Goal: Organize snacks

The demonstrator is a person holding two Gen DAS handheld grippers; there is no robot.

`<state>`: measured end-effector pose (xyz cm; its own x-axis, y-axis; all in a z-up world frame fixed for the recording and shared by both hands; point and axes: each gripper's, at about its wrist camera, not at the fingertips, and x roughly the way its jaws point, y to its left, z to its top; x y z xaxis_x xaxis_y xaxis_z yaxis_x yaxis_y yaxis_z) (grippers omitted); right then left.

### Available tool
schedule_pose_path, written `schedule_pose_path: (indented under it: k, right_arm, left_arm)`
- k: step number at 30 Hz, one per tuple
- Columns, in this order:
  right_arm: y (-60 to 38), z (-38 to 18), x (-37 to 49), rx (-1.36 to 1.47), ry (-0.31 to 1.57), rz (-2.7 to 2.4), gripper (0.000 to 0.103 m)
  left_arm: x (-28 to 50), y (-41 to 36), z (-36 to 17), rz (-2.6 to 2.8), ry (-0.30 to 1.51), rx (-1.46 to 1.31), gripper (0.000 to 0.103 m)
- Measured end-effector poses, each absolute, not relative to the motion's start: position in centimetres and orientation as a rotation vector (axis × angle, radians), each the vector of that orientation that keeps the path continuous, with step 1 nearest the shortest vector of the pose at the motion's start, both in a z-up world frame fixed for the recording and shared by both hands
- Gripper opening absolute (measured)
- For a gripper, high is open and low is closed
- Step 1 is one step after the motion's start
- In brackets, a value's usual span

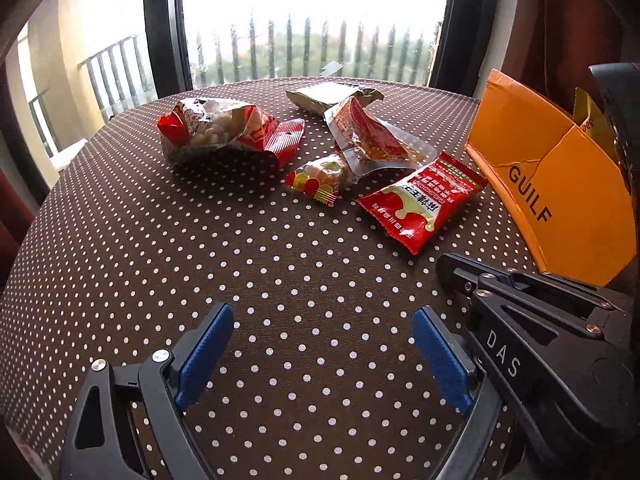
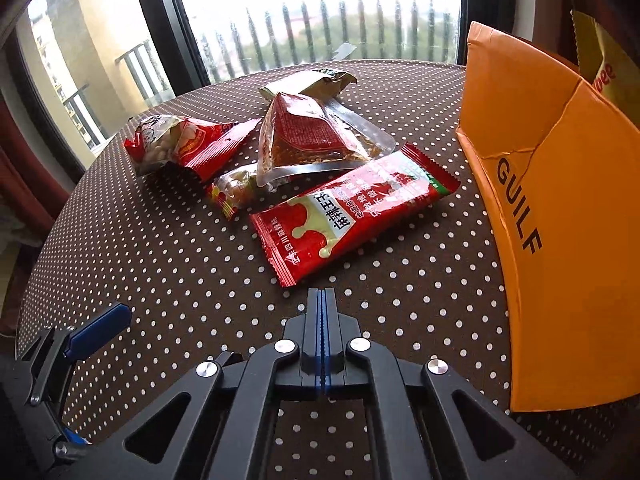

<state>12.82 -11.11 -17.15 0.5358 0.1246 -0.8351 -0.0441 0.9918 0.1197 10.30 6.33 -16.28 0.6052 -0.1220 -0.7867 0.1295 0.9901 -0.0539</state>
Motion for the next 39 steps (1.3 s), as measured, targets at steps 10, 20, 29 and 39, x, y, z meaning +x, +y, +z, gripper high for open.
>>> schedule_pose_path:
  k: [10,20,29,39]
  right_arm:
    - [-12.3,-15.6,13.6,0.158,0.958,0.047,0.076]
    - [-12.4,-15.3,17.9,0.235,0.976,-0.029,0.076]
    - [-12.7,-16.8,20.8,0.234,1.022,-0.110,0.076]
    - [-12.0,-17.4,22.9,0.132,1.031,-0.177,0.076]
  left_arm:
    - [11.8,7.2,-13.9,-0.108,0.850,0.021,0.092]
    - [16.5,7.4,-12.5,-0.131,0.853,0.084,0.092]
    - [20.4,7.4,-14.1,-0.184,0.926,0.101,0.092]
    - [20.8,6.9,-14.6,-0.208,0.933,0.092,0.092]
